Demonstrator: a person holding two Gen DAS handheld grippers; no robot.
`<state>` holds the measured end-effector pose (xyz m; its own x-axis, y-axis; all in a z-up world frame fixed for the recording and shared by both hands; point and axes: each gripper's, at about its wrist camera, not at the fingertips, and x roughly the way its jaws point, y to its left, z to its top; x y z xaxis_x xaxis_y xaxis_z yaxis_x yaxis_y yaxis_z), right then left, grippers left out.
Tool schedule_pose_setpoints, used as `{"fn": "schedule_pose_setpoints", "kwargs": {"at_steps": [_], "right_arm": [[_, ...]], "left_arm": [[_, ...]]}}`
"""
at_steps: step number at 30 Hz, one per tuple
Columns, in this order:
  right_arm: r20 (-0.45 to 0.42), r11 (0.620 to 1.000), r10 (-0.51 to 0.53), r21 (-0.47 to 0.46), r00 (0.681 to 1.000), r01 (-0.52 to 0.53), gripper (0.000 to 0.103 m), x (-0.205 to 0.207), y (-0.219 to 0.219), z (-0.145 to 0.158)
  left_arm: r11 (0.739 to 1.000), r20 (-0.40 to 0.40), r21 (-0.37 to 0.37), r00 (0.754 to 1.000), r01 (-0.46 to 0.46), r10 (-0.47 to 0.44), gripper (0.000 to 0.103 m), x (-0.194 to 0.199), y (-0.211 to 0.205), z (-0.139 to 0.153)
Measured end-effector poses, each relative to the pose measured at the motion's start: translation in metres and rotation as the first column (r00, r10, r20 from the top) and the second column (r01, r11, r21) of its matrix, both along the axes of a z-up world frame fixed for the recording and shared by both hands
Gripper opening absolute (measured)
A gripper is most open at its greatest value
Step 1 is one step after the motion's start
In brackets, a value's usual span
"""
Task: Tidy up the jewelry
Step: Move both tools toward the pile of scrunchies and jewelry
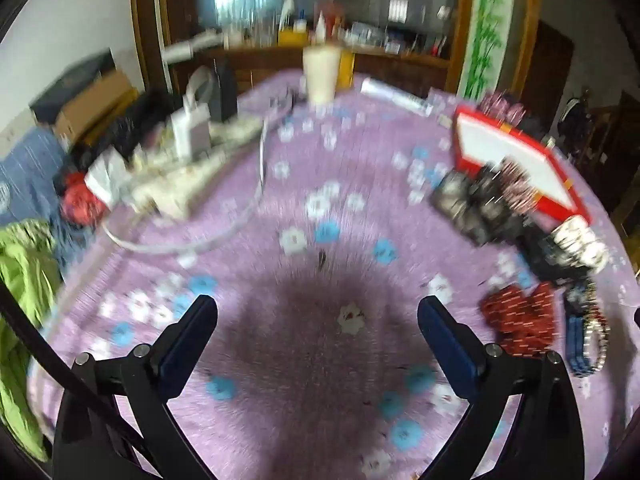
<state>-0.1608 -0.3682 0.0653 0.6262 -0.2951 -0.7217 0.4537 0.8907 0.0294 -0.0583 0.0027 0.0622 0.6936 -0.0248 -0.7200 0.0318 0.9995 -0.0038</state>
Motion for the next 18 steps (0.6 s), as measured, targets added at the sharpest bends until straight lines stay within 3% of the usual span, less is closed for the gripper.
{"fn": "schedule_pose_setpoints", "kwargs": {"at_steps": [3, 5, 8, 11, 14, 18], "right_arm": [[0.091, 0.998, -0.029, -0.057, 0.995, 0.034, 0.102, -0.016, 0.009, 0.020], [0.145, 0.999, -0.023, -0.031, 0.989, 0.028, 0.101, -0.029, 0.010, 0.032], [0.175, 0.999, 0.006, 0.030, 0.984, -0.012, 0.098, -0.043, 0.012, 0.036], [0.184, 1.000, 0.020, -0.020, 0.983, -0.016, 0.097, -0.062, 0.021, 0.040], [0.211, 0.994, -0.002, -0.110, 0.978, 0.026, 0.097, -0.088, 0.029, 0.055], [0.277, 0.993, -0.027, -0.106, 0.961, 0.058, 0.101, -0.119, 0.024, 0.080]], "left_arm": [[0.999, 0.125, 0.035, 0.992, 0.009, -0.014, 0.100, -0.026, -0.004, 0.032], [0.999, 0.201, 0.053, 0.979, 0.012, -0.022, 0.100, -0.043, -0.011, 0.052], [0.999, 0.237, 0.033, 0.971, 0.031, -0.038, 0.100, -0.054, -0.018, 0.072], [0.999, 0.295, 0.012, 0.954, 0.046, -0.047, 0.100, -0.074, -0.028, 0.095], [0.997, 0.351, 0.037, 0.934, 0.060, -0.069, 0.100, -0.098, -0.039, 0.115], [0.993, 0.377, 0.040, 0.919, 0.112, -0.119, 0.101, -0.120, -0.045, 0.136]]}}
